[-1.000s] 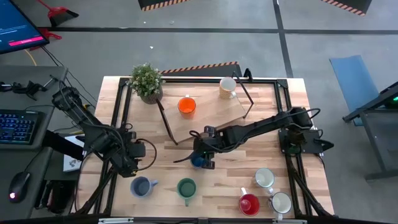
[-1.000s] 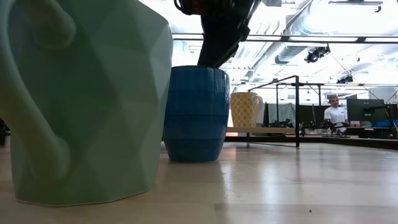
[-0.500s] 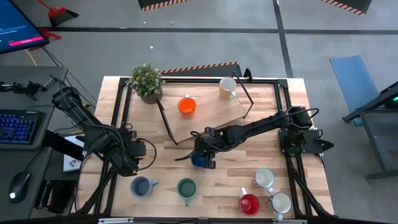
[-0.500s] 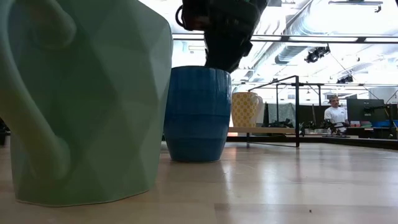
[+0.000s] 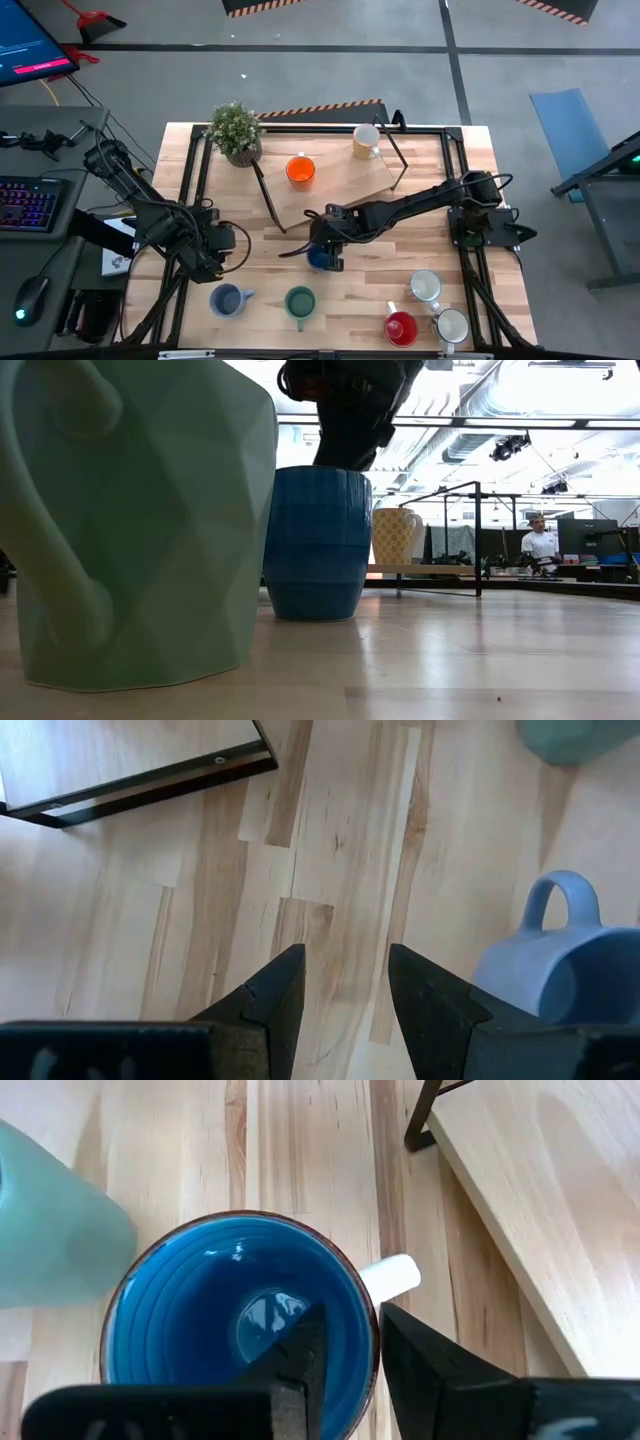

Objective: Place coffee mugs
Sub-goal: Put blue mug on the shelf

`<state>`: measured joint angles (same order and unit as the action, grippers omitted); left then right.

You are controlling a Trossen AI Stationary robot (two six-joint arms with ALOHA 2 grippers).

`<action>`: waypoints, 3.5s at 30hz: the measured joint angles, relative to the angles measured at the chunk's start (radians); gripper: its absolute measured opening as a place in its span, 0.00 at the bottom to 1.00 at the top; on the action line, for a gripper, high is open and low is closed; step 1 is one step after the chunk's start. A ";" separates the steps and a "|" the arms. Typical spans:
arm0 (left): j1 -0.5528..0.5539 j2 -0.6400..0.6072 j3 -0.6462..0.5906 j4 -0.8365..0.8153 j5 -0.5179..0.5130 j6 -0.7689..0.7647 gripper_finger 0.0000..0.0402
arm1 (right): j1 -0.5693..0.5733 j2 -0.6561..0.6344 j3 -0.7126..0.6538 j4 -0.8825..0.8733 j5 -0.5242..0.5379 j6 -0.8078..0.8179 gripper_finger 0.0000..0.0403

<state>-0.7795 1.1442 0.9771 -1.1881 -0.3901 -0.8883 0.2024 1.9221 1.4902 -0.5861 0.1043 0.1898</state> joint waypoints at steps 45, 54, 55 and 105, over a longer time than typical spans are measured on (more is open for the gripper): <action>0.000 0.000 0.000 0.005 -0.054 0.001 0.33 | -0.033 -0.065 0.433 -0.477 0.332 -0.013 0.00; 0.000 0.000 0.000 0.005 -0.077 0.000 0.33 | -0.377 -0.061 0.460 -0.509 0.225 -0.105 0.00; 0.000 0.000 0.000 0.005 -0.077 0.000 0.33 | -0.408 -0.061 0.452 -0.516 0.217 -0.111 0.00; 0.000 0.000 0.000 0.030 -0.095 -0.029 0.33 | -0.637 -0.062 0.065 -0.139 0.042 -0.144 0.15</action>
<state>-0.7792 1.1446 0.9775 -1.1580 -0.4854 -0.9169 -0.4343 1.8601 1.5557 -0.7248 0.1466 0.0461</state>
